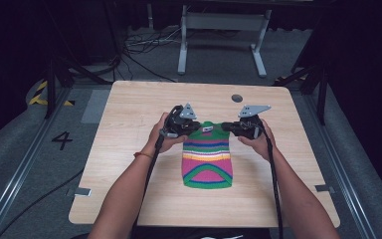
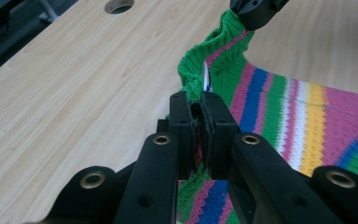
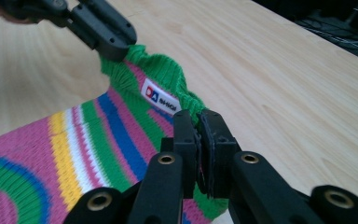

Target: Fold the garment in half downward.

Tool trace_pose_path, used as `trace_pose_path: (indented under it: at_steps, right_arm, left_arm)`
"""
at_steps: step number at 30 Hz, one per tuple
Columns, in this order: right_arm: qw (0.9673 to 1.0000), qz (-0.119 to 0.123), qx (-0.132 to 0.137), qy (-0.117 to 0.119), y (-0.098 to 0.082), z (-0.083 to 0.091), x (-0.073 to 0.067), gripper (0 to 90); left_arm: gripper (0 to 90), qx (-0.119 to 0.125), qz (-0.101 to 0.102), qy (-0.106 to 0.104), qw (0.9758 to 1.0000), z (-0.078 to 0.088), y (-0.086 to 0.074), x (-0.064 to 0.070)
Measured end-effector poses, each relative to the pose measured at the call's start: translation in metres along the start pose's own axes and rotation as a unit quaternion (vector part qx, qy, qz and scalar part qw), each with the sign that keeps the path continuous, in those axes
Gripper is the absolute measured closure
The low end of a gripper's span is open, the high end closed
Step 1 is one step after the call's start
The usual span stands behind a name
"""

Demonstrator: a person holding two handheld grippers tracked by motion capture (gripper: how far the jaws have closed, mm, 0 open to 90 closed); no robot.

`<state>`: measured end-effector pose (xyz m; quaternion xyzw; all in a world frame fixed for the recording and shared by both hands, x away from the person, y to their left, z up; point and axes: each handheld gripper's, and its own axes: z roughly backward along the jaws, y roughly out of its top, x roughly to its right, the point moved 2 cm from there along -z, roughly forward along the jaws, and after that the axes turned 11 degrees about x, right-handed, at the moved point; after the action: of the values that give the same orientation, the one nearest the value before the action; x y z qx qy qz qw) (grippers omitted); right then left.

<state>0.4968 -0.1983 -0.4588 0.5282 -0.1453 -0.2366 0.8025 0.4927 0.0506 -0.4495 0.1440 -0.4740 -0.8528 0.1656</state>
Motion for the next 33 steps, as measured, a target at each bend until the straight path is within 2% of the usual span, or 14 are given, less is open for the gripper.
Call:
trace_pose_path:
  at_steps: [4, 7, 11, 15, 18, 21, 26, 29, 33]
  right_arm:
    - [0.9999, 0.011, 0.001, 0.012, 0.0, 0.008, -0.01, 85.9]
    - [0.9997, 0.016, 0.004, 0.018, 0.001, 0.016, -0.017, 85.9]
    - [0.9991, 0.029, 0.007, 0.029, 0.002, 0.027, -0.028, 85.9]
    - [0.9981, 0.04, -0.002, 0.046, -0.001, 0.031, -0.042, 85.9]
    - [0.9968, 0.052, -0.013, 0.06, -0.008, 0.033, -0.053, 85.9]
    - [0.9952, 0.062, -0.027, 0.071, -0.014, 0.035, -0.063, 85.9]
    - [0.9918, 0.079, -0.048, 0.088, -0.025, 0.04, -0.079, 86.0]
    - [0.9903, 0.083, -0.055, 0.097, -0.032, 0.044, -0.085, 86.0]
    - [0.9885, 0.081, -0.064, 0.11, -0.044, 0.05, -0.094, 86.0]
  left_arm:
    - [84.1, -0.001, -0.022, -0.004, 0.9998, 0.009, -0.003, 0.011]
    - [84.0, 0.007, -0.029, -0.008, 0.9995, 0.019, -0.004, 0.02]
    - [83.9, 0.0, -0.047, -0.016, 0.9988, 0.027, -0.008, 0.033]
    - [83.9, -0.01, -0.065, -0.023, 0.9976, 0.032, -0.012, 0.046]
    - [83.8, -0.013, -0.071, -0.032, 0.9969, 0.034, -0.017, 0.057]
    - [83.7, -0.024, -0.085, -0.036, 0.9954, 0.033, -0.022, 0.072]
    - [83.1, -0.044, -0.112, -0.049, 0.9915, 0.033, -0.028, 0.096]
    - [82.9, -0.058, -0.122, -0.057, 0.9893, 0.033, -0.034, 0.108]
    - [83.0, -0.073, -0.123, -0.076, 0.9868, 0.033, -0.044, 0.12]
